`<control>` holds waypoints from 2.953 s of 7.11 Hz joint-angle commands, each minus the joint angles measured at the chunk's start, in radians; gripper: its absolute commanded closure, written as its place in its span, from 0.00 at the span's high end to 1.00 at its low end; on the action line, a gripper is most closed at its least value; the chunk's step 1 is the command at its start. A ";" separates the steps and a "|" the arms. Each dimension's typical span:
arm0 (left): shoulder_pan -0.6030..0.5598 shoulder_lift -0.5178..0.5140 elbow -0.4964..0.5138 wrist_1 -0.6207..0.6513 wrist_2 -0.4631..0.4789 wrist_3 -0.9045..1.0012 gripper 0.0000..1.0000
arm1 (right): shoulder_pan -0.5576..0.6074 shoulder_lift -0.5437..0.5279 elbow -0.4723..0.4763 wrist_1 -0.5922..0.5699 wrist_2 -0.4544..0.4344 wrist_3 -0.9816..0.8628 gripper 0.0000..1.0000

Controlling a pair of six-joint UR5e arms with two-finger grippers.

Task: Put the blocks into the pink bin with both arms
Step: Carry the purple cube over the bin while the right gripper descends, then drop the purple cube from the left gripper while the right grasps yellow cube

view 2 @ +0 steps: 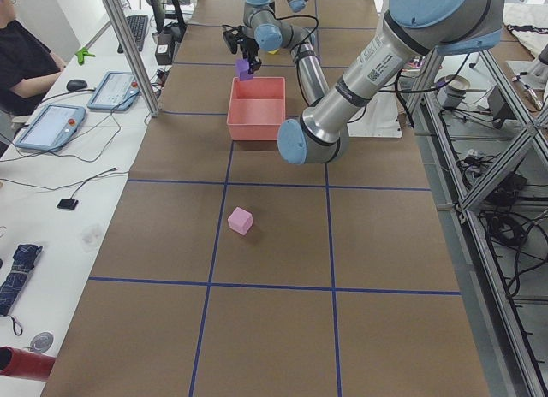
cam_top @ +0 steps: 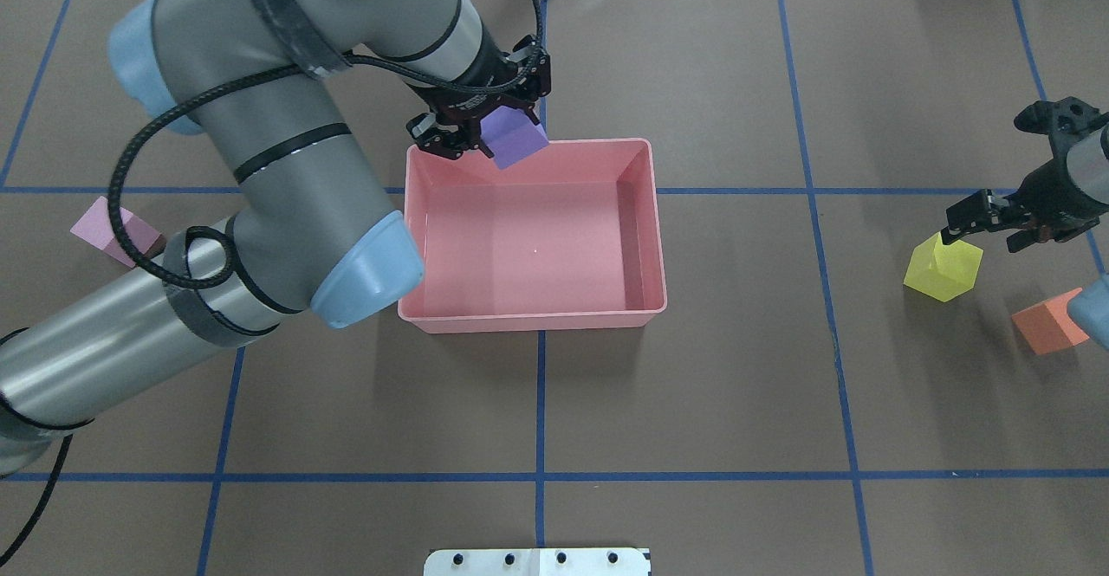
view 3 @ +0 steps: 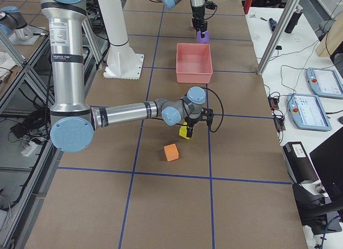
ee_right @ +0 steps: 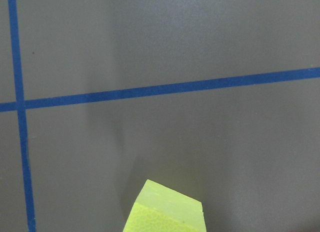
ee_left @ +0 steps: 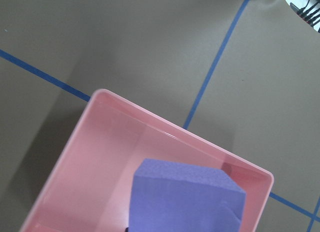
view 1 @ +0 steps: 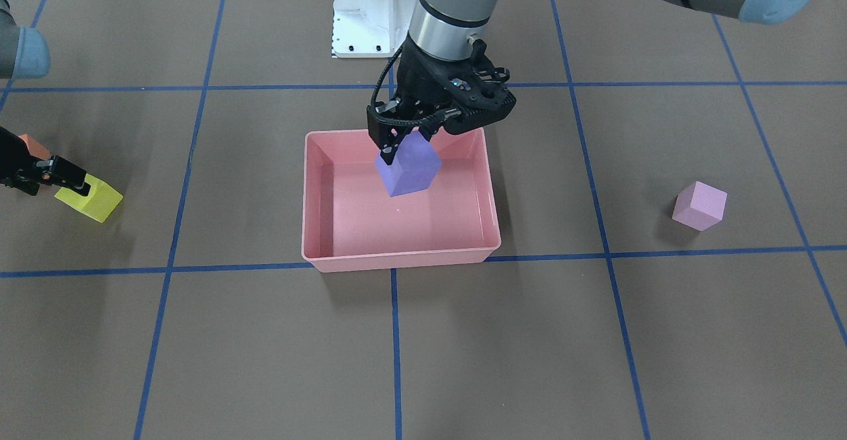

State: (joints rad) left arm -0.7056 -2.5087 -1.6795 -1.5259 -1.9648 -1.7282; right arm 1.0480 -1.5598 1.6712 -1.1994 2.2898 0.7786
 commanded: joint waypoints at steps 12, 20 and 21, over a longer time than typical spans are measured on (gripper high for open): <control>0.071 -0.047 0.069 -0.017 0.084 -0.022 0.00 | -0.042 0.017 -0.030 -0.003 0.016 0.001 0.00; 0.092 -0.039 0.044 -0.007 0.115 0.058 1.00 | 0.259 0.102 -0.010 -0.018 0.344 -0.006 0.00; 0.046 -0.012 -0.003 0.028 0.106 0.132 1.00 | 0.262 0.194 0.004 -0.119 0.356 0.001 0.00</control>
State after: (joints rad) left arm -0.6196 -2.5421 -1.6398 -1.5272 -1.8523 -1.6584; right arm 1.2999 -1.4479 1.6639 -1.2362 2.6194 0.7717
